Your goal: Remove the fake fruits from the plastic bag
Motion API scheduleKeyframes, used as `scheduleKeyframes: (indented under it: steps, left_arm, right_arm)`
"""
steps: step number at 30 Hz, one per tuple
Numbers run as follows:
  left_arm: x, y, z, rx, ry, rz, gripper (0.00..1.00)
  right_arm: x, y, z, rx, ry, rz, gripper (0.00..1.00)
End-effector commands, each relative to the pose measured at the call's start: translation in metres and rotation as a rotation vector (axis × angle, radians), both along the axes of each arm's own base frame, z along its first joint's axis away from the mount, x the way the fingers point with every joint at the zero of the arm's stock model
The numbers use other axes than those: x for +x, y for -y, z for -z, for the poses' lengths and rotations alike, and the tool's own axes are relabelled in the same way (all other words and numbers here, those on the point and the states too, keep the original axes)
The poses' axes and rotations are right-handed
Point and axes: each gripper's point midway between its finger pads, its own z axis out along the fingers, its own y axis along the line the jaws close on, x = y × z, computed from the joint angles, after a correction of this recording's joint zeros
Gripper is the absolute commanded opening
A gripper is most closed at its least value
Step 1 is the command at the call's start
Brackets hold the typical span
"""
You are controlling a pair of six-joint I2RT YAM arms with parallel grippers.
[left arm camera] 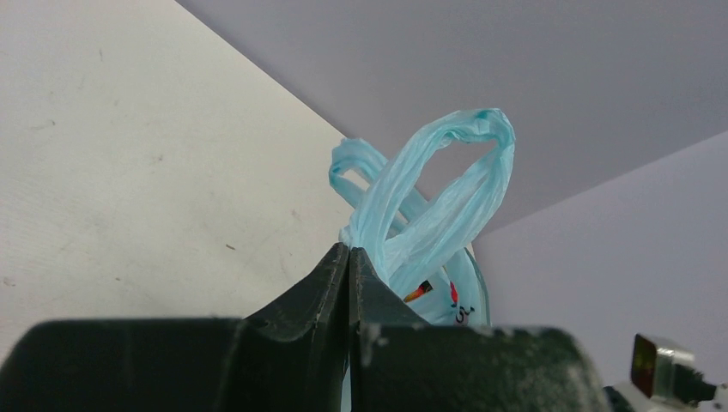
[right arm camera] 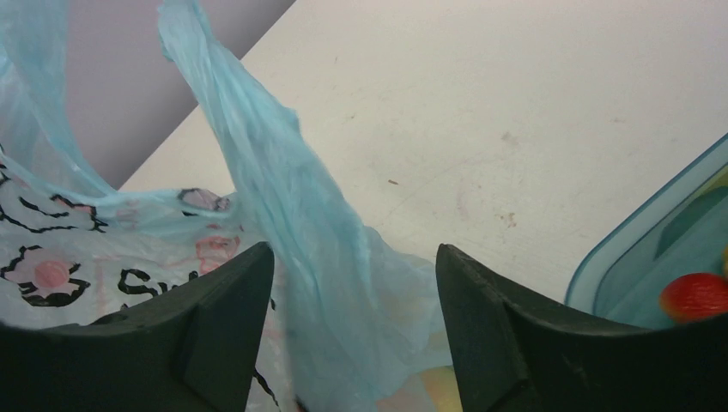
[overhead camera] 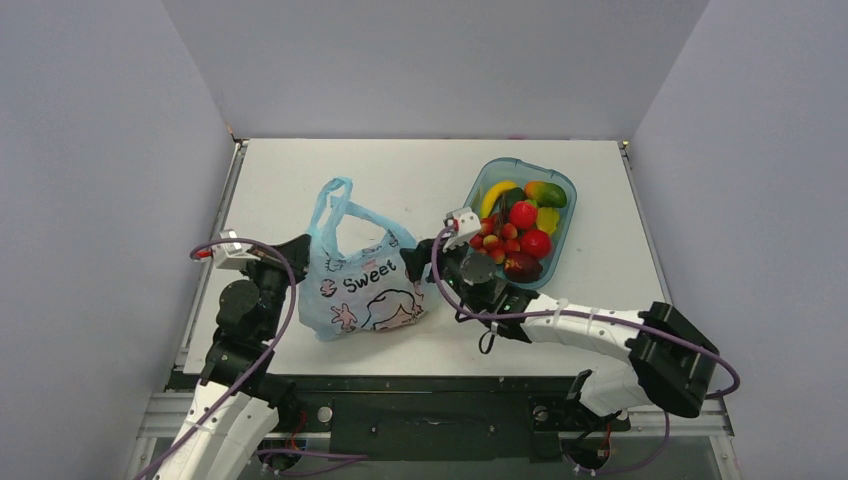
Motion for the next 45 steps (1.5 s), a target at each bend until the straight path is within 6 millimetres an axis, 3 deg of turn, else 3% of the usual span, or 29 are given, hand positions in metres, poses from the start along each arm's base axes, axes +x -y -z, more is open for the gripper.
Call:
scheduleKeyframes:
  steps: [1,2,5,8,12,13,14,16,18,19,20,21,24,28,29,30,31,32,33,34,36,39,42,43,44,45]
  left_arm:
    - [-0.002,0.016,-0.027,-0.009,0.075,0.095,0.00]
    - [-0.002,0.018,-0.027,-0.011,0.079,0.101,0.00]
    - [-0.002,0.017,-0.023,0.000,0.078,0.100,0.00]
    - [-0.002,0.015,-0.024,0.006,0.082,0.089,0.00]
    - [-0.001,0.016,-0.025,-0.019,0.075,0.088,0.00]
    - [0.000,0.016,-0.023,-0.031,0.069,0.089,0.00]
    - [-0.001,0.016,-0.024,-0.036,0.074,0.090,0.00]
    - [-0.001,0.016,-0.023,-0.047,0.074,0.086,0.00]
    - [-0.002,0.015,-0.025,-0.053,0.080,0.083,0.00]
    - [-0.003,0.014,-0.027,-0.055,0.083,0.082,0.00]
    - [-0.003,0.013,-0.030,-0.056,0.088,0.078,0.00]
    - [-0.004,0.013,-0.030,-0.053,0.083,0.074,0.00]
    - [-0.003,0.009,-0.030,-0.057,0.076,0.056,0.00]
    - [-0.003,0.005,-0.028,-0.063,0.060,0.028,0.00]
    - [-0.003,0.003,-0.028,-0.065,0.058,0.019,0.00]
    - [-0.004,0.002,-0.025,-0.065,0.047,0.015,0.00]
    - [-0.004,0.001,-0.022,-0.061,0.031,0.009,0.00]
    - [-0.005,0.000,-0.020,-0.061,0.025,0.006,0.00]
    - [-0.005,-0.001,-0.020,-0.062,0.024,0.002,0.00]
    - [-0.006,-0.001,-0.020,-0.063,0.023,-0.001,0.00]
    - [-0.007,-0.002,-0.017,-0.063,0.012,-0.005,0.00]
    - [-0.010,0.000,-0.016,-0.063,0.008,0.010,0.00]
    - [-0.014,0.008,-0.024,-0.013,0.021,0.071,0.01]
    - [-0.017,0.013,-0.036,0.007,0.039,0.103,0.05]
    - [-0.018,0.015,-0.033,0.031,0.010,0.122,0.14]
    - [-0.022,0.021,-0.045,0.059,0.024,0.162,0.21]
  right_arm:
    - [-0.021,0.030,-0.004,-0.417,0.062,-0.055,0.79]
    - [-0.025,0.024,-0.016,-0.483,0.133,-0.107,0.83]
    - [-0.026,0.011,-0.026,-0.611,0.212,-0.211,0.86]
    - [-0.008,-0.014,-0.043,-0.659,0.251,-0.237,0.87]
    - [0.010,-0.039,-0.043,-0.763,0.235,-0.207,0.86]
    - [0.015,-0.043,-0.052,-0.759,0.246,-0.175,0.86]
    - [0.019,-0.049,-0.042,-0.784,0.234,-0.168,0.85]
    - [0.027,-0.055,-0.041,-0.816,0.242,-0.102,0.81]
    - [0.036,-0.055,-0.045,-0.828,0.244,-0.006,0.69]
    - [0.040,-0.052,-0.048,-0.820,0.236,0.064,0.53]
    - [0.043,-0.052,-0.053,-0.788,0.238,0.103,0.44]
    - [0.045,-0.048,-0.056,-0.751,0.224,0.153,0.29]
    - [0.044,-0.048,-0.073,-0.592,0.216,0.217,0.19]
    - [0.038,-0.030,-0.098,-0.248,0.137,0.356,0.00]
    - [0.035,-0.020,-0.104,-0.110,0.097,0.403,0.00]
    - [0.037,-0.009,-0.092,-0.066,0.066,0.443,0.00]
    - [0.034,-0.002,-0.107,0.111,0.023,0.470,0.00]
    - [0.034,0.016,-0.102,0.173,-0.002,0.508,0.00]
    - [0.034,0.021,-0.106,0.330,-0.048,0.537,0.00]
    - [0.033,0.037,-0.103,0.457,-0.089,0.575,0.00]
    - [0.035,0.052,-0.090,0.616,-0.145,0.610,0.00]
    - [0.037,0.053,-0.084,0.700,-0.171,0.584,0.00]
    - [0.037,0.045,-0.076,0.643,-0.168,0.549,0.00]
    - [0.036,0.043,-0.077,0.642,-0.160,0.541,0.00]
    - [0.035,0.045,-0.074,0.616,-0.149,0.540,0.00]
    - [0.034,0.045,-0.075,0.613,-0.141,0.536,0.00]
